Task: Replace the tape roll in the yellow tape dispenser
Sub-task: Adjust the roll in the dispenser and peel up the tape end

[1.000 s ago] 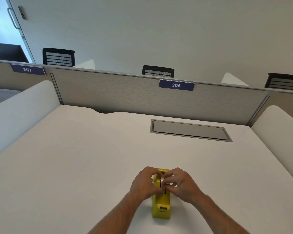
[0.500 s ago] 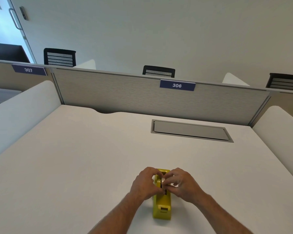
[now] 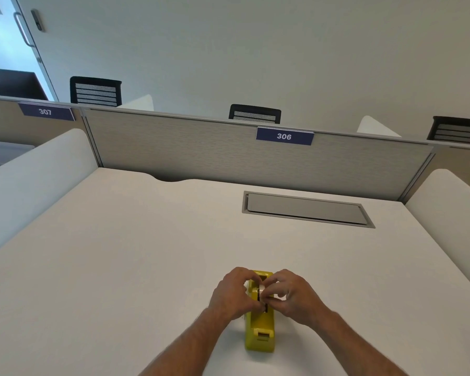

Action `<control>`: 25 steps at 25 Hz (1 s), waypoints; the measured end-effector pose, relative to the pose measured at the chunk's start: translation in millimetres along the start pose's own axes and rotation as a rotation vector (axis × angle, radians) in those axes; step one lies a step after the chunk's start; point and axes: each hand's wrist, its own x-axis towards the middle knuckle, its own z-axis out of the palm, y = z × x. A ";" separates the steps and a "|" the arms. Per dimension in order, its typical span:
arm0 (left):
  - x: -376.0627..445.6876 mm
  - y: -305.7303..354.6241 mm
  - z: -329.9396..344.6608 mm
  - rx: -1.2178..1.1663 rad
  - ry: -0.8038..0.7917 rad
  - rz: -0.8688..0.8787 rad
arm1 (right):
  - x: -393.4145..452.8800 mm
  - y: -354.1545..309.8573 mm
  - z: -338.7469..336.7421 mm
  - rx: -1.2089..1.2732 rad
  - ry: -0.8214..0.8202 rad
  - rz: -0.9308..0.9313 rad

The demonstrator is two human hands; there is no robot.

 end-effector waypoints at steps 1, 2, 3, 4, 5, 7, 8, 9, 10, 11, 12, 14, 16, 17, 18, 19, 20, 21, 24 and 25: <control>0.1 0.2 0.0 -0.003 -0.001 -0.003 | -0.3 0.4 0.5 0.010 0.005 0.001; 0.1 0.0 -0.2 -0.008 -0.001 -0.006 | -0.4 0.6 0.3 0.019 0.007 0.004; 0.2 -0.4 -0.2 -0.013 -0.001 -0.010 | -0.2 0.5 0.1 0.022 0.005 0.007; 0.3 -0.7 -0.3 -0.017 -0.001 -0.013 | 0.6 0.5 -0.3 0.020 0.002 0.009; 0.3 -1.1 -0.3 -0.019 -0.001 -0.015 | 1.4 0.7 -0.3 0.018 -0.002 0.008; 0.5 -1.7 -0.2 -0.017 -0.002 -0.015 | 2.5 1.7 0.1 0.015 -0.006 0.004; 0.6 -1.8 0.1 -0.016 -0.003 -0.015 | 2.3 2.2 0.3 0.011 -0.006 0.003; 0.8 -1.6 0.3 -0.018 -0.003 -0.014 | 2.1 2.7 0.5 0.006 -0.003 0.000; 0.8 -1.4 0.3 -0.020 -0.003 -0.014 | 1.8 3.0 0.9 -0.003 -0.001 -0.005; 0.8 -0.9 0.4 -0.019 -0.003 -0.016 | 1.6 3.0 1.4 -0.014 0.002 -0.012; 0.8 -0.7 0.1 -0.016 -0.004 -0.017 | 2.0 2.6 1.8 -0.024 0.006 -0.019; 1.1 -0.5 0.2 -0.011 -0.008 -0.018 | 2.5 1.6 2.2 -0.033 0.017 -0.023; 1.1 -0.5 0.3 -0.004 -0.007 -0.016 | 2.5 1.5 2.4 -0.043 0.027 -0.023; 1.3 -0.7 0.3 0.002 -0.006 -0.015 | 2.2 1.7 2.7 -0.046 0.031 -0.025; 1.3 -0.9 0.4 0.005 -0.005 -0.015 | 1.1 1.9 3.1 -0.047 0.033 -0.027; 1.2 -1.0 0.5 0.005 -0.005 -0.015 | 0.3 2.0 3.5 -0.047 0.034 -0.028; 1.1 -1.0 0.5 0.004 -0.005 -0.014 | -0.3 1.9 3.6 -0.048 0.033 -0.031; 1.1 -0.8 0.5 0.006 -0.004 -0.012 | -0.5 1.6 3.4 -0.050 0.033 -0.034; 1.5 -0.4 0.1 0.010 -0.003 -0.012 | 0.0 1.0 1.7 -0.055 0.034 -0.041; 1.4 0.0 -0.1 0.011 -0.004 -0.012 | -0.5 0.4 1.2 -0.055 0.040 -0.047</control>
